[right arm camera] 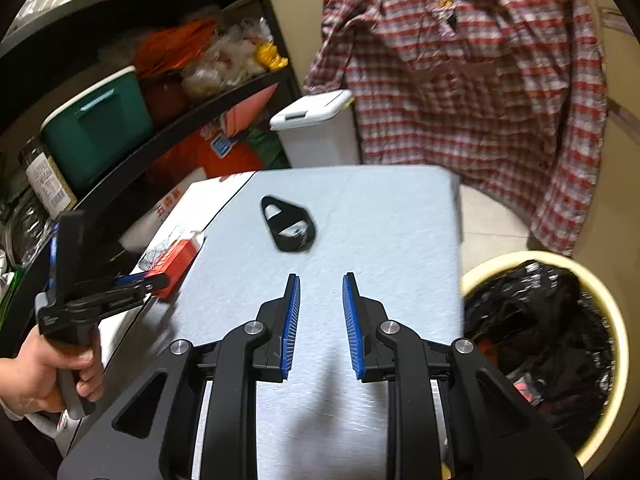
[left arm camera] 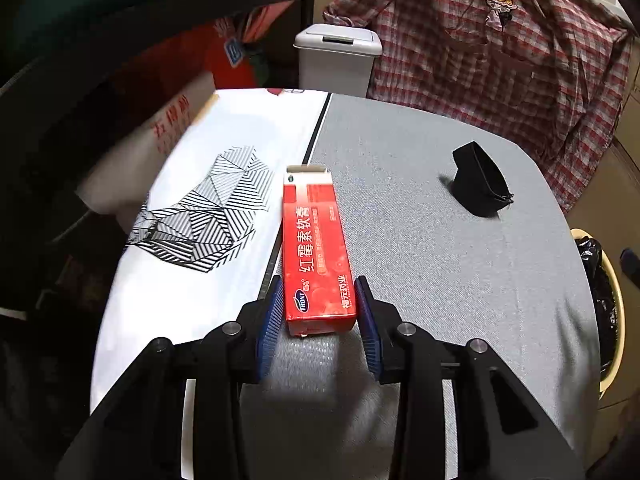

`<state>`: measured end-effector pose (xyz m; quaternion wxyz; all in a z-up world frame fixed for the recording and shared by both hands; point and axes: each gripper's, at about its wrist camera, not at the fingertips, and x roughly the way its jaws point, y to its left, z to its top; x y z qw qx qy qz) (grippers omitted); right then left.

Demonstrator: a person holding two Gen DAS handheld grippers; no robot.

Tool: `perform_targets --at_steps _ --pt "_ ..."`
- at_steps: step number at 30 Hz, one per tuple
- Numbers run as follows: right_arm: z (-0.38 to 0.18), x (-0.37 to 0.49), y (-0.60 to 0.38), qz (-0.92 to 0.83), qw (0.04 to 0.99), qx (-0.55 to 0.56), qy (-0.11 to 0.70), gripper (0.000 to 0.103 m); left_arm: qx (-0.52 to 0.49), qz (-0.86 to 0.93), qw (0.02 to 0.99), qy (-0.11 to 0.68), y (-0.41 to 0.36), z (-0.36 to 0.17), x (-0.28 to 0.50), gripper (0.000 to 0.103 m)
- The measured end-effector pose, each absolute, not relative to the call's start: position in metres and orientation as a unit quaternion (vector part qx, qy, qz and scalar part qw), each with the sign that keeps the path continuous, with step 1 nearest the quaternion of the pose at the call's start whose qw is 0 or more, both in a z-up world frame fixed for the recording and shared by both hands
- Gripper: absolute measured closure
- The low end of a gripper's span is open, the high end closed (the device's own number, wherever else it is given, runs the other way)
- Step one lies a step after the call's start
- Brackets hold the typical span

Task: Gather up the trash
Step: 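Grasp the red-and-white ointment box with the left tool while the right tool grasps the black strap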

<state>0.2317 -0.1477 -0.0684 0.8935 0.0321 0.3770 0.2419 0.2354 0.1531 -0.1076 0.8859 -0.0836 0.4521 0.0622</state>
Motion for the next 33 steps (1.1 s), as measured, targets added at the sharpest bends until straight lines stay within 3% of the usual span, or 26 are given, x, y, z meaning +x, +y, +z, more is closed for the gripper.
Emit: perform_targets --at_steps 20,23,25,27,33 --pt "-0.116 0.343 -0.078 0.217 0.86 0.103 0.45 0.079 -0.065 0.038 0.889 0.452 0.163 -0.113 0.234 0.067" --pt "-0.111 0.338 -0.073 0.233 0.868 0.088 0.429 0.065 -0.071 0.032 0.888 0.453 0.165 -0.114 0.234 0.067" --pt "-0.109 0.332 -0.063 0.249 0.872 0.048 0.419 0.04 -0.072 0.026 0.887 0.455 0.165 -0.116 0.234 0.062" --pt "-0.11 0.333 -0.052 0.249 0.874 0.005 0.417 0.038 -0.073 0.025 0.886 0.456 0.166 -0.117 0.235 0.053" --pt "-0.12 0.343 -0.037 0.244 0.87 -0.059 0.425 0.038 -0.068 0.028 0.885 0.46 0.165 -0.121 0.237 0.052"
